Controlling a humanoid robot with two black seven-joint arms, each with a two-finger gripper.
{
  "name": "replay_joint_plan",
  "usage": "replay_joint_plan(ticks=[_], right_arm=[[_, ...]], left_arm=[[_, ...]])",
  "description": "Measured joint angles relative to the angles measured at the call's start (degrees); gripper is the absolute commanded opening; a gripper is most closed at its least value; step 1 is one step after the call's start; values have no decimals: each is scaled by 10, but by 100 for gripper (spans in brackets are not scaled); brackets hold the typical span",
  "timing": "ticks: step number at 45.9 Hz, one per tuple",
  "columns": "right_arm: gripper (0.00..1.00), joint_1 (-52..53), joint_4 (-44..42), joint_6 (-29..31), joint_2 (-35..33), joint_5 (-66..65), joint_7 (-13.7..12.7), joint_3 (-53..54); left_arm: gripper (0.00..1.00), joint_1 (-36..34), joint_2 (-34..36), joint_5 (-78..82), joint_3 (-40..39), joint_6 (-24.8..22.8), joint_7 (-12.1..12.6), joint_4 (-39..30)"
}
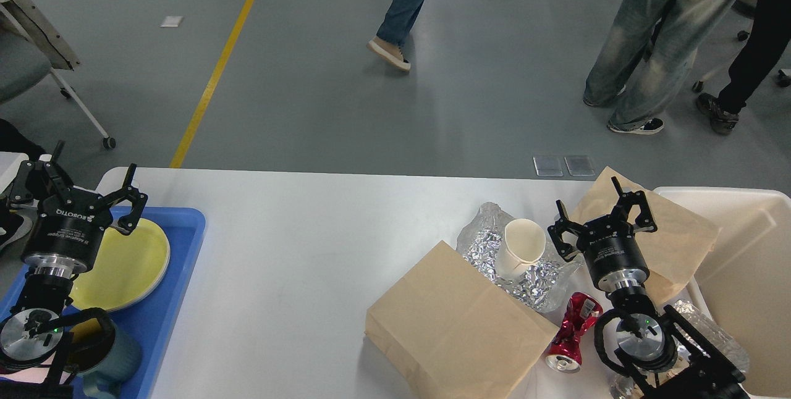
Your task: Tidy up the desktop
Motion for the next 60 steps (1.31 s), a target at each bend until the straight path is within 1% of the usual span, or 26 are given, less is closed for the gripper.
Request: replay_joint_plan(ticks=[13,21,29,33,34,41,49,60], right_arm=[[100,1,0,0,0,0,0,0],[100,1,0,0,0,0,0,0],[100,1,0,0,0,0,0,0],[100,1,0,0,0,0,0,0],[100,1,0,0,0,0,0,0],[100,1,-1,0,0,0,0,0],[100,1,-1,0,0,0,0,0],[100,0,0,0,0,0,0,0]], left_arm=[[96,-8,-20,0,12,-2,-3,7],[96,-6,-42,1,24,-9,-5,50],[96,-3,-50,6,68,-41,-7,64],[96,-7,-48,7,85,-46,-16,77],[96,-11,-47,7,89,-49,-25,86],[96,-19,-49,8,93,-55,-53,99],[96,-24,-47,4,94,-69,-59,112],[96,-38,-47,3,97,-70,-65,134]])
